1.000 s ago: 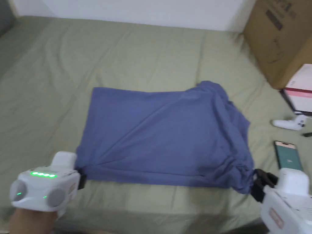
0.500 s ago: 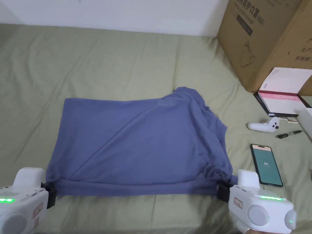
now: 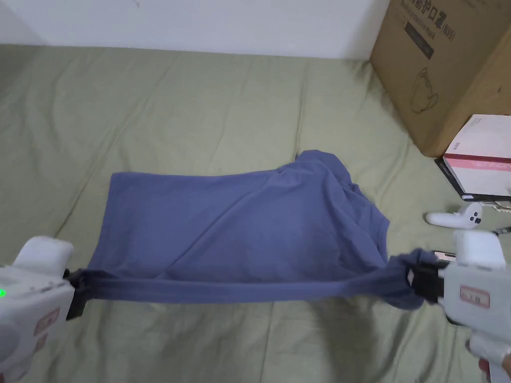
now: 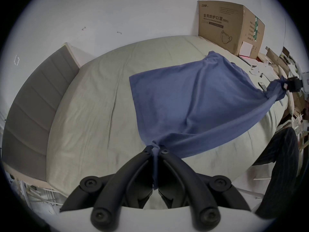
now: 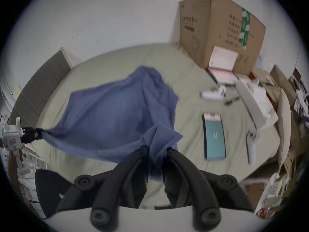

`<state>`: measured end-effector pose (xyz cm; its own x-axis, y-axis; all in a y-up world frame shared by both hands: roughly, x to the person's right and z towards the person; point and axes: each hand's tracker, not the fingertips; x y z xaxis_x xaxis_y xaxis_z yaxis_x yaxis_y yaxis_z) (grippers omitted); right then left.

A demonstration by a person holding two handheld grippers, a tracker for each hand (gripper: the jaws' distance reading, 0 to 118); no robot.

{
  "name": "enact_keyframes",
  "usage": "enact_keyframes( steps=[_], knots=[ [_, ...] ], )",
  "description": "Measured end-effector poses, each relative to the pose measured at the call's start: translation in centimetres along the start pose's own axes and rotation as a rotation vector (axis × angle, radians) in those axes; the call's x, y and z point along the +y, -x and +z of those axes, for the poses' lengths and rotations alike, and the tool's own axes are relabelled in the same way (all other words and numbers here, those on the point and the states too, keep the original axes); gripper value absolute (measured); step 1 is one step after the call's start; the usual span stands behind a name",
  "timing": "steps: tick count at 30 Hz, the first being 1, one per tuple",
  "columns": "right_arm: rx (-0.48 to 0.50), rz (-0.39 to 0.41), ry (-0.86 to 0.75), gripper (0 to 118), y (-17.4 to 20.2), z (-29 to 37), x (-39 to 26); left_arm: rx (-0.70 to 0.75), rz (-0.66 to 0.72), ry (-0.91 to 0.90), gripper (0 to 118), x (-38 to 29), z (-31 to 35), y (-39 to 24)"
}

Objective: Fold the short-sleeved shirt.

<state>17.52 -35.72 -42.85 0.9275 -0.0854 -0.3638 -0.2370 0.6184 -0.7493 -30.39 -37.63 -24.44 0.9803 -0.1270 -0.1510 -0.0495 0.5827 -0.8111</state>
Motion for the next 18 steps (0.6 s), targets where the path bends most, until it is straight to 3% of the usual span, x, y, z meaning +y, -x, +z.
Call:
enact_keyframes(
  steps=[5, 9, 15, 16, 17, 18],
  knots=[
    [-0.056, -0.002, -0.027, 17, 0.7, -8.7, 6.8, -0.02, 0.081, 0.098, 3, 5.8, -8.2, 2.7],
    [-0.074, -0.035, 0.027, 17, 0.6, -15.8, 7.4, -0.029, 0.192, 0.192, 3, 8.1, -14.1, 3.4],
    [-0.056, -0.06, 0.019, 17, -0.2, -17.7, 6.1, -0.033, 0.256, 0.186, 3, 7.1, -15.6, 2.7],
    [-0.046, -0.05, 0.0, 25, -0.5, -17.4, 6.0, -0.048, 0.263, 0.151, 6, 6.9, -15.1, 2.9],
    [-0.053, -0.037, -0.018, 75, -0.6, -16.9, 5.9, -0.025, 0.273, 0.131, 30, 6.6, -14.2, 3.0],
    [-0.09, -0.033, -0.02, 112, -0.8, -15.8, 5.7, 0.002, 0.275, 0.092, 65, 6.2, -13.1, 3.2]
  ],
)
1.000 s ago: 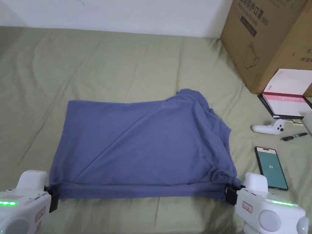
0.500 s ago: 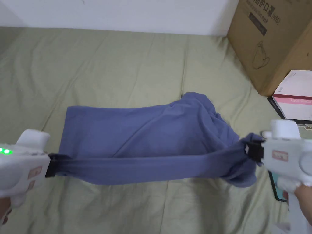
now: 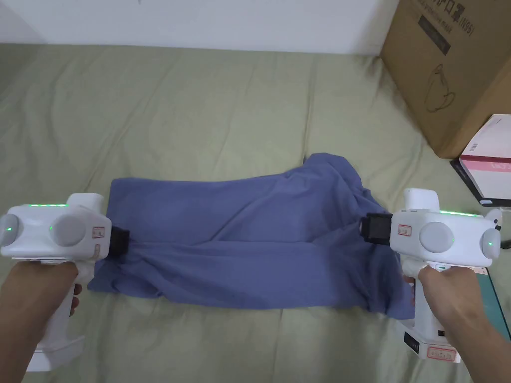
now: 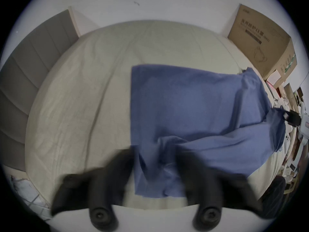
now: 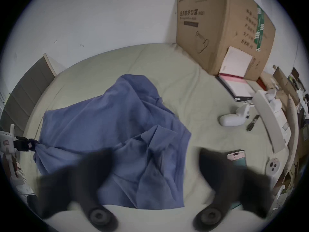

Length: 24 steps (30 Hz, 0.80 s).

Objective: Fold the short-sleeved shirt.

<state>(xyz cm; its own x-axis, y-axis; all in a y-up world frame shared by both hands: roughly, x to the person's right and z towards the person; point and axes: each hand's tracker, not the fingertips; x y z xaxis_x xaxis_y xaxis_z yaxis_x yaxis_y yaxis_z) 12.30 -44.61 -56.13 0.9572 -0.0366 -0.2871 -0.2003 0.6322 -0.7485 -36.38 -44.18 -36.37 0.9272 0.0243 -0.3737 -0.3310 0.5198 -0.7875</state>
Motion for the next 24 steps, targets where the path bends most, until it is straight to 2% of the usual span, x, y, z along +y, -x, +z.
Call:
enact_keyframes(
  steps=[1, 2, 4, 7, 10, 11, 12, 13, 14, 15, 18, 24],
  knots=[
    [-0.006, 0.001, -0.051, 117, 0.3, 1.4, -0.6, 0.007, 0.002, -0.065, 93, -0.7, 1.4, 0.1],
    [0.04, 0.004, -0.138, 116, 0.5, 3.7, -0.7, 0.011, -0.01, -0.17, 105, -1.7, 3.7, 0.0],
    [0.071, 0.021, -0.245, 116, 1.1, 7.8, -2.2, -0.003, -0.028, -0.362, 104, -4.0, 7.9, -0.3],
    [0.155, 0.034, -0.421, 116, 3.2, 13.7, -8.2, 0.0, -0.044, -0.631, 105, -9.4, 14.2, -1.8],
    [0.191, 0.024, -0.528, 112, 5.2, 18.0, -12.9, 0.035, -0.071, -0.699, 103, -14.9, 18.2, -3.5],
    [0.212, 0.022, -0.554, 104, 5.9, 18.9, -14.2, 0.028, -0.074, -0.675, 96, -16.5, 17.9, -3.3],
    [0.2, 0.021, -0.547, 89, 6.8, 19.7, -15.7, 0.031, -0.082, -0.664, 79, -17.8, 18.2, -3.7],
    [0.201, 0.015, -0.53, 64, 7.0, 19.8, -16.2, 0.044, -0.107, -0.633, 49, -18.8, 18.2, -4.0],
    [0.206, 0.019, -0.521, 26, 7.5, 20.0, -17.0, 0.063, -0.136, -0.596, 9, -19.8, 18.0, -4.3],
    [0.205, 0.021, -0.516, 15, 7.9, 20.1, -17.6, 0.072, -0.144, -0.555, 3, -20.3, 17.3, -4.3],
    [0.211, 0.033, -0.507, 16, 8.3, 20.1, -18.8, 0.002, -0.116, -0.479, 3, -21.4, 16.1, -3.7],
    [0.223, 0.009, -0.454, 15, 7.5, 20.2, -19.6, 0.005, -0.052, -0.338, 2, -17.9, 11.3, -1.8]
  ],
)
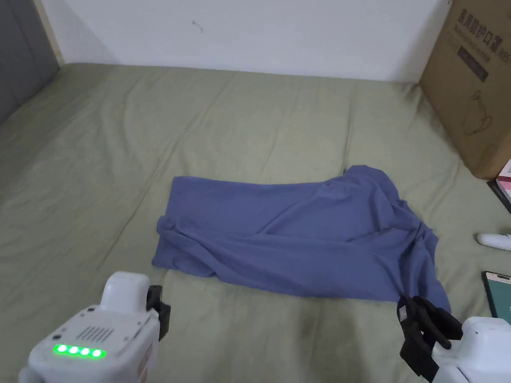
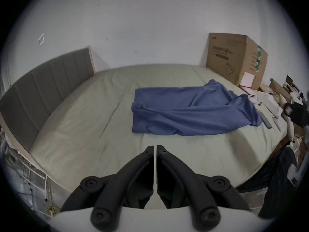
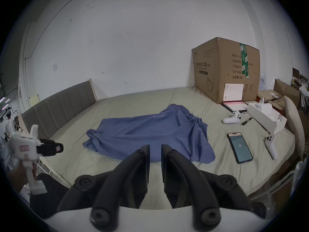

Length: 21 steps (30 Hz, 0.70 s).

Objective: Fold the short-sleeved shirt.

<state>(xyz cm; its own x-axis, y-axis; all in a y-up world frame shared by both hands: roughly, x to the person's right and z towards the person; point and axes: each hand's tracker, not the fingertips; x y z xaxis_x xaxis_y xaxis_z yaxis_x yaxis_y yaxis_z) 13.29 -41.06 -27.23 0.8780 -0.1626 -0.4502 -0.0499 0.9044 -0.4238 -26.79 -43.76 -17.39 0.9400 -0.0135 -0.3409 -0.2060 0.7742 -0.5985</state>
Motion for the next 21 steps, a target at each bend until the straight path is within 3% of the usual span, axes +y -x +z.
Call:
enact_keyframes(
  steps=[2, 3, 4, 5, 6, 10, 13, 14, 15, 17, 20, 21],
  knots=[
    [-0.006, 0.004, 0.018, 15, -0.1, 0.1, -0.1, 0.072, -0.055, 0.028, 3, 0.8, -3.4, 1.0],
    [-0.011, 0.004, 0.029, 15, -0.3, 0.1, -0.1, 0.1, -0.067, 0.042, 17, 1.1, -5.3, 1.7],
    [-0.018, 0.003, 0.036, 15, -0.6, 0.2, -0.2, 0.126, -0.062, 0.05, 46, 1.6, -7.4, 2.6],
    [-0.025, 0.005, 0.04, 15, -0.7, 0.2, -0.2, 0.124, -0.049, 0.08, 84, 2.1, -9.0, 3.3],
    [-0.034, 0.005, 0.047, 15, -0.9, 0.2, -0.2, 0.111, -0.025, 0.121, 95, 2.6, -10.8, 4.0],
    [-0.081, 0.005, 0.078, 15, -2.0, 0.0, -0.2, 0.134, -0.033, 0.171, 93, 3.9, -16.5, 5.1],
    [-0.122, -0.011, 0.105, 15, -3.2, -0.6, -0.2, 0.116, -0.039, 0.23, 92, 4.7, -17.1, 3.6],
    [-0.136, -0.013, 0.122, 15, -3.6, -0.9, -0.2, 0.105, -0.054, 0.25, 81, 4.7, -17.7, 3.2],
    [-0.157, -0.01, 0.149, 15, -4.2, -1.5, -0.2, 0.089, -0.08, 0.276, 62, 4.7, -17.5, 2.4],
    [-0.209, 0.01, 0.202, 15, -5.6, -3.4, -0.4, 0.051, -0.096, 0.264, 6, 4.6, -17.1, 1.4],
    [-0.259, 0.006, 0.267, 16, -8.1, -6.9, -0.5, 0.091, -0.127, 0.218, 6, 5.2, -15.6, 0.4],
    [-0.273, 0.004, 0.293, 21, -8.9, -8.3, -0.6, 0.086, -0.122, 0.222, 6, 5.3, -15.2, 0.5]
  ],
)
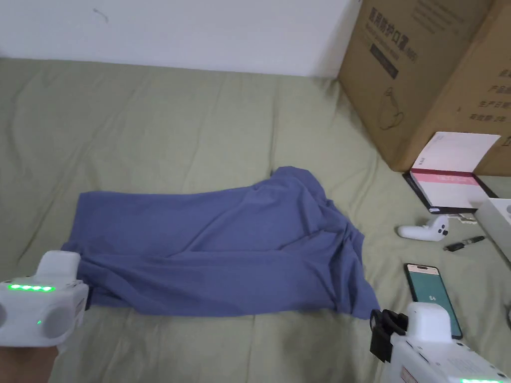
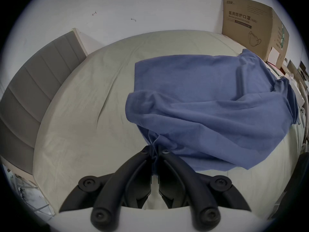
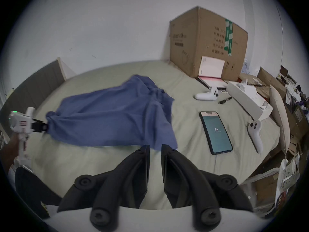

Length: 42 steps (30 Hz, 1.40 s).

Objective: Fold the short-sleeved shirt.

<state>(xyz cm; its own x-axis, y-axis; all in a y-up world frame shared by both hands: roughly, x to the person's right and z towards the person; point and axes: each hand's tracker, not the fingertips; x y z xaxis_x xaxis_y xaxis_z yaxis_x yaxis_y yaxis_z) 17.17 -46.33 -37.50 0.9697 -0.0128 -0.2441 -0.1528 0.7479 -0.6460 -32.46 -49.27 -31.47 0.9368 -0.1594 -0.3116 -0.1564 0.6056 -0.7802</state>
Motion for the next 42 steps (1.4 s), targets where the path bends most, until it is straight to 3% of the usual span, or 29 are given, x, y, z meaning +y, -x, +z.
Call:
enact_keyframes(
  steps=[1, 2, 3, 5, 7, 9, 10, 11, 13, 14, 22, 27, 36, 38, 39, 40, 41, 42],
  knots=[
    [-0.006, 0.001, 0.02, 39, -0.4, -1.7, 0.4, -0.01, 0.01, -0.014, 6, 0.0, 0.6, 0.4],
    [0.013, 0.01, 0.043, 82, -0.8, -3.7, 0.8, -0.013, 0.019, -0.025, 6, 0.2, 1.3, 0.7],
    [0.013, 0.019, 0.066, 109, -1.1, -5.2, 1.0, -0.016, 0.022, -0.03, 6, 0.4, 1.8, 0.8],
    [-0.01, 0.052, 0.137, 117, -1.4, -8.8, 1.4, -0.022, 0.021, -0.041, 5, 0.7, 2.9, 0.8],
    [-0.008, 0.026, 0.162, 118, -1.9, -10.9, 1.5, -0.026, 0.019, -0.045, 5, 1.1, 3.4, 1.0],
    [0.036, -0.003, 0.228, 110, -2.0, -12.3, 1.5, -0.034, 0.022, -0.036, 5, 1.1, 3.4, 0.8],
    [0.023, 0.006, 0.208, 89, -2.0, -12.3, 1.6, -0.049, 0.018, -0.022, 5, 1.1, 3.0, 1.0],
    [0.026, 0.009, 0.198, 45, -2.0, -11.9, 1.8, -0.056, 0.015, -0.012, 4, 0.9, 2.8, 1.0],
    [0.086, -0.005, 0.172, 17, -2.0, -10.5, 3.0, -0.066, 0.023, 0.012, 3, 0.5, 2.9, 1.4],
    [0.114, -0.018, 0.178, 11, -2.0, -9.9, 3.6, -0.064, 0.029, 0.006, 3, 0.5, 2.8, 2.0],
    [0.212, 0.008, 0.149, 10, -3.3, -1.3, 8.7, -0.114, 0.076, -0.068, 3, 0.9, 10.1, 4.4],
    [0.221, 0.029, 0.211, 10, -3.8, 2.8, 7.1, -0.182, 0.1, -0.038, 3, -1.7, 13.9, 6.2],
    [0.176, -0.039, 0.437, 10, -3.5, -0.6, -1.1, -0.179, 0.176, 0.143, 3, -8.6, 10.0, 5.8],
    [0.172, -0.104, 0.427, 12, -3.7, -1.1, -1.7, -0.173, 0.177, 0.136, 3, -8.9, 9.9, 5.5],
    [0.184, -0.147, 0.422, 25, -4.0, -1.1, -1.7, -0.174, 0.184, 0.127, 5, -8.9, 10.0, 5.6],
    [0.186, -0.184, 0.42, 54, -4.3, -0.9, -1.6, -0.181, 0.205, 0.092, 15, -8.8, 10.7, 5.8],
    [0.194, -0.202, 0.416, 103, -4.4, -0.4, -1.3, -0.163, 0.218, 0.054, 39, -8.7, 11.8, 5.9],
    [0.202, -0.203, 0.388, 115, -4.4, 0.5, -1.0, -0.142, 0.209, 0.028, 61, -8.5, 13.1, 5.7]
  ],
)
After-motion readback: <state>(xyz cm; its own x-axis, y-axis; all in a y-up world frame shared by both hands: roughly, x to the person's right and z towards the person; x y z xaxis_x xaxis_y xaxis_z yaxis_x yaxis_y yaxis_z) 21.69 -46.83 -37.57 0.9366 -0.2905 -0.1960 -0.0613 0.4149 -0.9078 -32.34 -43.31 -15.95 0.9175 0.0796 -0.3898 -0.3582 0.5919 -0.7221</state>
